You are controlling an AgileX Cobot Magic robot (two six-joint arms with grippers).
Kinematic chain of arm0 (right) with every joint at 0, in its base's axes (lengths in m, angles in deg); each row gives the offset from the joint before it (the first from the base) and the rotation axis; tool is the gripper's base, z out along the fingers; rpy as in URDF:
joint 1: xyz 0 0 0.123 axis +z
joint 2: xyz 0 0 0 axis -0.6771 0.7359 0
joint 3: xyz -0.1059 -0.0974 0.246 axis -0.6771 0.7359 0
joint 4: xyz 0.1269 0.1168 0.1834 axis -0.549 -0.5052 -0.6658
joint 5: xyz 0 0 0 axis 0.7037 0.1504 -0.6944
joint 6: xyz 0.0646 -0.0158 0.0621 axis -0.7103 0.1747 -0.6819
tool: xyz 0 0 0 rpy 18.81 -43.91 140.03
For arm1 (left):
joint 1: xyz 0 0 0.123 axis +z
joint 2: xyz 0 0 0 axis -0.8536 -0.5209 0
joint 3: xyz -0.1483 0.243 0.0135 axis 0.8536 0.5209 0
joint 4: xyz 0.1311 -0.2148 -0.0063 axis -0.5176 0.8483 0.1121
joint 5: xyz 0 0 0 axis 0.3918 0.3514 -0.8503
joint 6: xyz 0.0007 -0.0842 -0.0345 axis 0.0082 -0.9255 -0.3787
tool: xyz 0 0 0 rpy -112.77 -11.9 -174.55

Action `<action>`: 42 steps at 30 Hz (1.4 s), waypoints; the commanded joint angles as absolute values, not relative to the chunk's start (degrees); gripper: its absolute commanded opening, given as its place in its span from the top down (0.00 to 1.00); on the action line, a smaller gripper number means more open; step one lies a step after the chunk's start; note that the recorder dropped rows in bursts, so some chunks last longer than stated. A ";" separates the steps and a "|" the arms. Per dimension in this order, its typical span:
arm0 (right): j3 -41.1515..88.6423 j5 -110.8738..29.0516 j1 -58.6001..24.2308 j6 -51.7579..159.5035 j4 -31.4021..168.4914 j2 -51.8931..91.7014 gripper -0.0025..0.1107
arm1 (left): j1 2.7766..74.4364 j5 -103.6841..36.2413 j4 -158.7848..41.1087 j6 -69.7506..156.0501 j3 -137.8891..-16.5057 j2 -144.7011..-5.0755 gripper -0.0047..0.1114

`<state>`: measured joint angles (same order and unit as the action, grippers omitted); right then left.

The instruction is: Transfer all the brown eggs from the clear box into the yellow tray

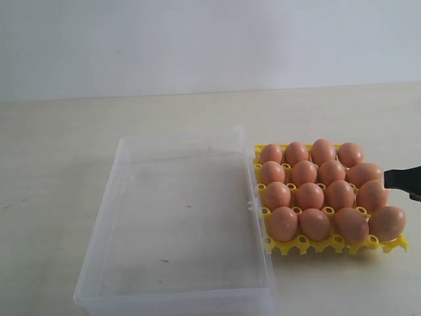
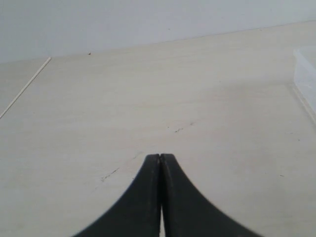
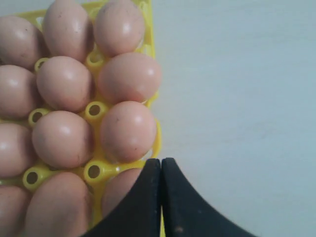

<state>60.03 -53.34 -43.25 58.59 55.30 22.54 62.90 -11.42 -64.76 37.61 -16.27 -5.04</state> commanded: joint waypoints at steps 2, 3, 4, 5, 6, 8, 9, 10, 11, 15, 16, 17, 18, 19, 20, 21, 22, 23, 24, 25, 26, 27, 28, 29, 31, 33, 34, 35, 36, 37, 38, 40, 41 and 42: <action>60.26 -51.38 -44.42 53.99 59.62 24.56 0.98 | 62.61 -11.93 -64.73 37.48 -16.51 -5.08 0.96; 60.26 -51.11 -44.42 53.99 59.62 25.17 0.98 | 62.61 -11.93 -64.73 37.48 -16.51 -5.08 0.96; 60.26 -51.01 -44.42 53.99 59.62 25.72 0.98 | 62.61 -11.93 -64.73 37.48 -16.51 -5.08 0.96; 60.26 -50.60 -44.42 53.99 59.62 26.80 0.98 | 62.61 -11.93 -64.73 37.48 -16.51 -5.08 0.96; 60.26 -50.47 -44.42 53.99 59.62 27.75 0.98 | 62.61 -11.93 -64.73 37.48 -16.51 -5.08 0.96; 60.26 -49.76 -44.42 53.18 59.62 29.72 0.98 | 62.61 -11.93 -64.73 37.48 -16.51 -5.08 0.96; 60.26 -49.28 -44.29 53.18 59.62 30.18 0.98 | 62.61 -11.93 -64.73 37.48 -16.51 -5.08 0.96; 60.26 -48.90 -44.29 53.18 59.62 30.21 0.98 | 62.61 -11.93 -64.73 37.48 -16.51 -5.08 0.96; 60.26 -48.37 -44.29 53.18 59.62 30.21 0.98 | 62.61 -11.93 -64.73 37.48 -16.51 -5.08 0.96; 60.26 -47.64 -44.17 53.18 59.52 30.21 0.98 | 62.61 -11.93 -64.73 37.48 -16.51 -5.08 0.96; 60.26 -47.64 -43.91 53.18 59.52 30.21 0.98 | 62.61 -11.93 -64.73 37.48 -16.51 -5.08 0.96; 60.26 -47.64 -43.98 53.18 59.52 30.33 0.98 | 62.61 -11.93 -64.73 37.48 -16.51 -5.08 0.96; 60.26 -47.64 -43.98 53.18 59.52 30.44 0.98 | 62.61 -11.93 -64.73 37.48 -16.51 -5.08 0.96; 60.26 -47.64 -43.98 53.18 59.52 30.76 0.98 | 62.61 -11.93 -64.73 37.48 -16.51 -5.08 0.96; 60.26 -47.64 -43.98 53.18 59.52 31.00 0.98 | 62.61 -11.93 -64.73 37.48 -16.51 -5.08 0.96; 60.26 -47.64 -43.98 53.18 59.52 31.70 0.98 | 62.61 -11.93 -64.73 37.48 -16.51 -5.08 0.96; 60.26 -47.47 -43.98 53.18 59.52 32.33 0.98 | 62.61 -11.93 -64.73 37.48 -16.51 -5.08 0.96; 60.26 -47.14 -43.98 52.84 59.52 32.85 0.98 | 62.61 -11.93 -64.73 37.48 -16.51 -5.08 0.96; 60.26 -46.73 -43.98 52.49 59.52 33.46 0.98 | 62.61 -11.93 -64.73 37.48 -16.51 -5.08 0.96; 60.26 -46.72 -43.98 52.49 59.52 33.78 0.98 | 62.61 -11.93 -64.73 37.48 -16.51 -5.08 0.96; 60.26 -46.56 -43.98 52.49 59.52 33.90 0.98 | 62.61 -11.93 -64.73 37.48 -16.51 -5.08 0.96; 60.26 -46.56 -43.98 52.49 59.52 34.05 0.98 | 62.61 -11.93 -64.73 37.48 -16.51 -5.08 0.96; 60.26 -46.56 -43.98 52.35 59.52 34.04 0.98 | 62.61 -11.93 -64.73 37.48 -16.51 -5.08 0.96; 60.26 -46.56 -43.98 51.89 59.52 34.04 0.98 | 62.61 -11.93 -64.73 37.48 -16.51 -5.08 0.96; 60.26 -46.56 -43.98 51.41 59.52 34.04 0.98 | 62.61 -11.93 -64.73 37.48 -16.51 -5.08 0.96; 60.26 -46.56 -43.09 51.41 59.52 34.04 0.98 | 62.61 -11.93 -64.73 37.48 -16.51 -5.08 0.96; 60.26 -46.56 -42.38 51.41 59.52 34.04 0.98 | 62.61 -11.93 -64.73 37.48 -16.51 -5.08 0.96; 60.26 -46.56 -41.61 51.41 59.52 34.04 0.98 | 62.61 -11.93 -64.73 37.48 -16.51 -5.08 0.96; 60.26 -46.56 -41.03 51.52 59.52 34.04 0.98 | 62.61 -11.93 -64.73 37.48 -16.51 -5.08 0.96; 60.26 -46.64 -40.40 51.52 59.52 34.04 0.98 | 62.61 -11.93 -64.73 37.48 -16.51 -5.08 0.96; 60.26 -46.79 -39.91 51.63 59.52 34.04 0.98 | 62.61 -11.93 -64.73 37.48 -16.51 -5.08 0.96; 60.26 -47.04 -39.23 51.63 59.52 34.04 0.98 | 62.61 -11.93 -64.73 37.48 -16.51 -5.08 0.96; 60.26 -47.14 -39.23 51.63 59.52 34.04 0.98 | 62.61 -11.93 -64.73 37.48 -16.51 -5.08 0.96; 60.26 -47.14 -39.23 51.63 59.52 34.04 0.98 | 62.61 -11.93 -64.73 37.48 -16.51 -5.08 0.96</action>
